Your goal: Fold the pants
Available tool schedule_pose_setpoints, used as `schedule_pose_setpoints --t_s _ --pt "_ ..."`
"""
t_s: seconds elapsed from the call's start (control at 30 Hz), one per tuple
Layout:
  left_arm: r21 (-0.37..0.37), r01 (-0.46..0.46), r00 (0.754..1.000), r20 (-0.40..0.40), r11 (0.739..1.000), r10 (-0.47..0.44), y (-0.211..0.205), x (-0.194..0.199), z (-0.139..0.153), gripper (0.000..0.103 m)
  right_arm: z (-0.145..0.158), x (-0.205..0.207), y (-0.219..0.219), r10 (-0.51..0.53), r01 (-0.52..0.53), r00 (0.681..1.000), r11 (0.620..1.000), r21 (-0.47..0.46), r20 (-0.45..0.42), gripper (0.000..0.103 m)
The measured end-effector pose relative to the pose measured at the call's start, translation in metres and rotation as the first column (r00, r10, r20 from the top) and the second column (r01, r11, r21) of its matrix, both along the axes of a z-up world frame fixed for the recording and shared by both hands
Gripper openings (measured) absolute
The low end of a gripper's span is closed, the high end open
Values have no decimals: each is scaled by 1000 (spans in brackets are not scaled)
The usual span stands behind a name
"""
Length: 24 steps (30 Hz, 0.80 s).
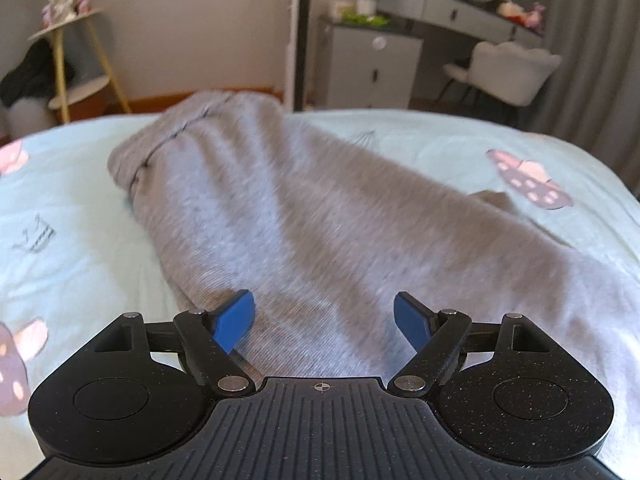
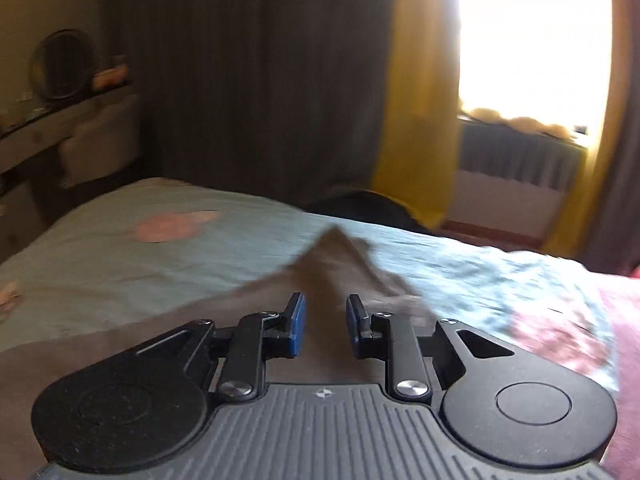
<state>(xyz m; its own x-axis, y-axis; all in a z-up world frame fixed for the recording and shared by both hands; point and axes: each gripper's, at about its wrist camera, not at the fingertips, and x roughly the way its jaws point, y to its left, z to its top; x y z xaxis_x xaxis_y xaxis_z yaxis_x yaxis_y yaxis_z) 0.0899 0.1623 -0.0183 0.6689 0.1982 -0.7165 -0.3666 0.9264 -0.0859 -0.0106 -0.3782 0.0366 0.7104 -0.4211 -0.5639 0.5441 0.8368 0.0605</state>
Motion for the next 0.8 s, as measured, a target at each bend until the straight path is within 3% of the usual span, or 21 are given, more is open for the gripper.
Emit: schedule_pose_setpoints --t_s 0.03,0.1,0.17,0.3,0.37,0.53,0.63,0.7,0.77,0.8 --pt "-3 -4 1000 -6 1000 4 1 0 -1 84 5 19 24 113 -113 994 993 17 10 27" --pt "-13 -5 1000 -1 1000 5 5 -3 -1 84 9 53 75 319 -320 947 945 65 26 37" --pt "-35 -3 1000 9 999 4 9 -7 -1 84 6 91 133 511 -510 859 853 111 24 38" --pt "-49 0 1000 -2 999 0 16 -11 -1 84 -7 160 243 741 -733 671 668 130 -21 38" --pt "-67 -10 1000 6 998 10 17 -13 -2 84 -16 189 289 794 -787 604 607 113 -60 38" --pt "-76 -23 1000 0 997 23 19 -12 -6 84 -48 247 340 842 -822 525 539 183 -123 38" --pt "-85 -12 1000 2 996 13 19 -11 -8 90 -68 256 358 874 -847 456 484 219 -169 42" --pt "-89 -5 1000 3 996 5 18 -10 -9 92 -70 248 369 880 -868 429 464 176 -204 54" --pt "-92 -2 1000 5 996 3 18 -10 -9 93 -73 248 377 887 -880 401 443 174 -229 55" --pt "-95 -2 1000 7 996 3 19 -10 -9 93 -76 250 379 893 -876 388 434 209 -229 46"
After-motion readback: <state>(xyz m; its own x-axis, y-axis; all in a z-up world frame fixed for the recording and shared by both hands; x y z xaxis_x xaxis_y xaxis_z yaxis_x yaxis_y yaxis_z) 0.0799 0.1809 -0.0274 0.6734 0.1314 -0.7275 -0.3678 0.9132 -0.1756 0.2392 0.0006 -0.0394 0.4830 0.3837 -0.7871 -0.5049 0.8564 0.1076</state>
